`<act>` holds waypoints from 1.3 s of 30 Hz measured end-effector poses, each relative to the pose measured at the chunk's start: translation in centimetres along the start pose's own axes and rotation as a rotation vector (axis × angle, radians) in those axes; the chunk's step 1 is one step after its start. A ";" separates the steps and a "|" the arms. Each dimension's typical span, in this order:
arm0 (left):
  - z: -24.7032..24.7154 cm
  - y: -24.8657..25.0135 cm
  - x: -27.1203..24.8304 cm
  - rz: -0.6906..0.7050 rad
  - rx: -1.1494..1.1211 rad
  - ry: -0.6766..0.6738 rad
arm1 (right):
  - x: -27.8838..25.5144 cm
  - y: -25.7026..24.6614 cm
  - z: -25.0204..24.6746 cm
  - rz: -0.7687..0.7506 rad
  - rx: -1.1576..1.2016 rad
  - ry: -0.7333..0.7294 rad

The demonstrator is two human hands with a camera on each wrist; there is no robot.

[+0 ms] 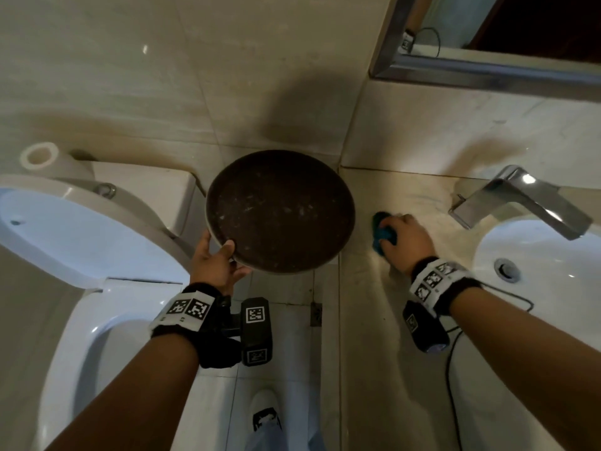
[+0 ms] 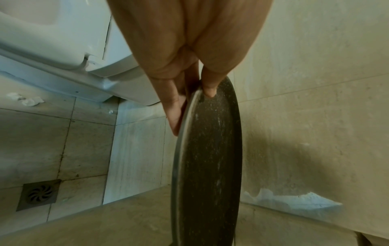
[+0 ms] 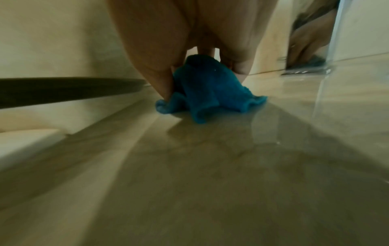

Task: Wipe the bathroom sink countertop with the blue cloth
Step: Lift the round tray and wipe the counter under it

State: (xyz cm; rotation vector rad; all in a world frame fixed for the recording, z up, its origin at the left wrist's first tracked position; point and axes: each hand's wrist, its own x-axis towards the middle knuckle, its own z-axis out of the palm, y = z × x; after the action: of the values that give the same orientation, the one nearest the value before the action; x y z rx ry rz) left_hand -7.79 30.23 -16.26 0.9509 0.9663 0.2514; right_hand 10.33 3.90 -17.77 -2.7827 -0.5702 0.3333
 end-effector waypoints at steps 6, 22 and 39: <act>-0.1 0.0 0.0 -0.002 -0.032 -0.007 | 1.3 2.1 -1.9 0.085 0.045 0.108; 1.2 0.2 0.6 -0.031 -0.025 0.030 | 2.6 1.4 -1.5 0.009 0.071 0.080; 0.3 0.1 1.5 -0.016 -0.011 0.018 | 6.9 -2.0 -1.0 0.015 0.001 -0.054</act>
State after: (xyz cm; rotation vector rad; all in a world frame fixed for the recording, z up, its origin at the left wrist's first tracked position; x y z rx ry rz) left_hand -6.62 30.99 -16.97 0.9319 0.9879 0.2516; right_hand 16.15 8.26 -17.36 -2.7855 -0.5618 0.4132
